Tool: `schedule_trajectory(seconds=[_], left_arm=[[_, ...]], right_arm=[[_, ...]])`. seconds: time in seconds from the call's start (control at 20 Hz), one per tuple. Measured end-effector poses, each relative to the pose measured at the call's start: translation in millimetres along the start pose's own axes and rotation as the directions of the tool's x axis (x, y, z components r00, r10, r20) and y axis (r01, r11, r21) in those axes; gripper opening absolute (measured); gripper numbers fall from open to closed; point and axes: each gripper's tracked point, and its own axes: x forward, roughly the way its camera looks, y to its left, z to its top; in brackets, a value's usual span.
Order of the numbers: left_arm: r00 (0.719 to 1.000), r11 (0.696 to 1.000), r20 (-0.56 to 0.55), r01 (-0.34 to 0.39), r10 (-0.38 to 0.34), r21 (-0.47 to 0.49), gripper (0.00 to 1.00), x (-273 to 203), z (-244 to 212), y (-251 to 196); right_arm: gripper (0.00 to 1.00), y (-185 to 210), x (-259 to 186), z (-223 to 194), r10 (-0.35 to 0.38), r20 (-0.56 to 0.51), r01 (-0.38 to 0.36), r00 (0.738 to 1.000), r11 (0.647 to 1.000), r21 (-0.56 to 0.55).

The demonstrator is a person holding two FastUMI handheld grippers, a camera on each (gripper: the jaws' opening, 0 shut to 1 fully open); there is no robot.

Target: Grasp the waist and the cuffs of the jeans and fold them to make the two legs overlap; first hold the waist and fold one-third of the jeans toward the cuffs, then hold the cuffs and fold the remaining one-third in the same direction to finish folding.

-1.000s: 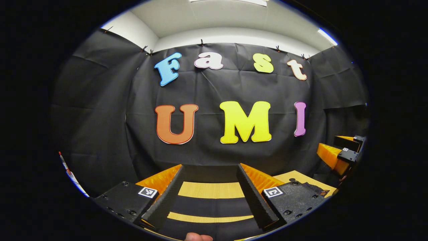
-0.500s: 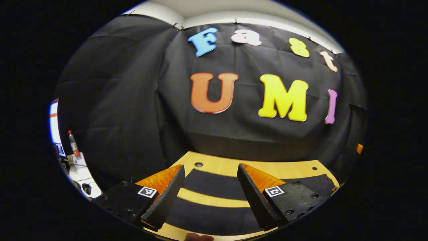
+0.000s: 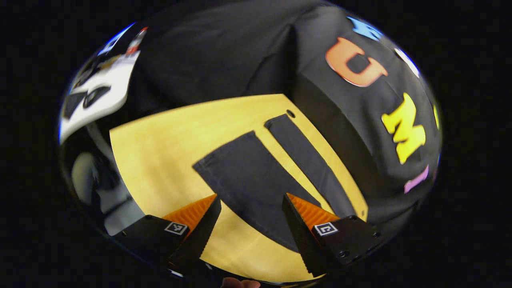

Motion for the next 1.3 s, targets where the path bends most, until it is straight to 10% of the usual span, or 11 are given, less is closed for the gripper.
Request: schedule_trajectory(seconds=[0.35,0.6,0.75,1.3], left_arm=[[0.999,0.940,-0.034,-0.014,0.003,-0.340,0.99,39,5,-18],[1.000,0.924,-0.024,0.000,-0.010,-0.381,0.88,49,12,-24],[1.000,0.915,-0.017,0.000,-0.007,-0.403,1.00,53,15,-28],[0.998,0.890,-0.023,0.043,-0.059,-0.454,0.96,77,29,-48]], right_arm=[[0.93,-4,8,2,0.040,-0.125,-0.030,0.991,0.997,0.077],[0.98,-21,40,-22,0.063,-0.274,0.030,0.960,0.945,0.326],[0.92,-27,75,-17,0.065,-0.265,0.072,0.962,0.876,0.477],[0.97,3,125,17,0.081,-0.244,0.054,0.966,0.863,0.502]])
